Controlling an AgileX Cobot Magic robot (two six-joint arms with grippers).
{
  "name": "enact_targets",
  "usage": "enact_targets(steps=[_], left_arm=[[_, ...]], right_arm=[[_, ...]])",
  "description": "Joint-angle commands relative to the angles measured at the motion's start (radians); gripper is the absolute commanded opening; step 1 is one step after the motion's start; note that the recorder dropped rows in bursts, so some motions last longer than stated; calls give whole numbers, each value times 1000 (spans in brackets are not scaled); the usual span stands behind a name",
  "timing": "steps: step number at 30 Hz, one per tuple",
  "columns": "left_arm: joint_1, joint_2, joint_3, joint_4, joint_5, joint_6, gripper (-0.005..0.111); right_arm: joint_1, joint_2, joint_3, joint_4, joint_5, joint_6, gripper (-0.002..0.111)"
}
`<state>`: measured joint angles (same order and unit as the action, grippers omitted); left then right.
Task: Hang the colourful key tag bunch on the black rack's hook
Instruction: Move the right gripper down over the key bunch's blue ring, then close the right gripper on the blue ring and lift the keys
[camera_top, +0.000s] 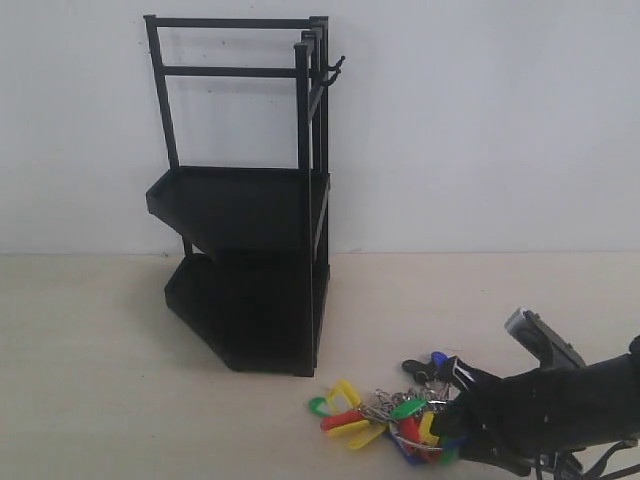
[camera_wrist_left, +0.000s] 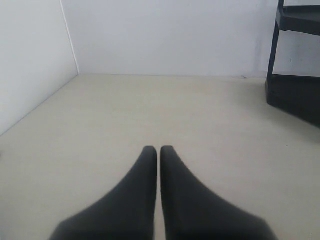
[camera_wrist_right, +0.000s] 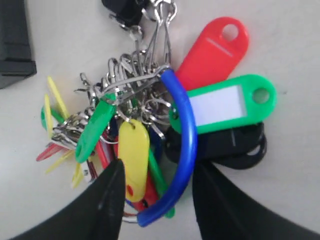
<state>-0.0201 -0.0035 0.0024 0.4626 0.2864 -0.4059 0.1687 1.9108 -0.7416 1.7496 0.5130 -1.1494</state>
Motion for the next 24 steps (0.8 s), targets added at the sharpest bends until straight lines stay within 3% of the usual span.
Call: enact_targets(steps=[1,3,4,9,24], left_arm=[[-1,4,-2,0,-3,-6,4],[-1,4,-2,0,-3,-6,4],[-1,4,-2,0,-3,-6,4],[-1,4,-2,0,-3,-6,4],[-1,4,-2,0,-3,-6,4]], right_arm=[[0,1,-9,-5,-44,-23,21],[0,1,-9,-5,-67,-27,3],[0,1,-9,-5,-69,-35,-1],[0,-4,-9,-5,-110,-167,0],[0,-155,-9,-81,-120,-227,0]])
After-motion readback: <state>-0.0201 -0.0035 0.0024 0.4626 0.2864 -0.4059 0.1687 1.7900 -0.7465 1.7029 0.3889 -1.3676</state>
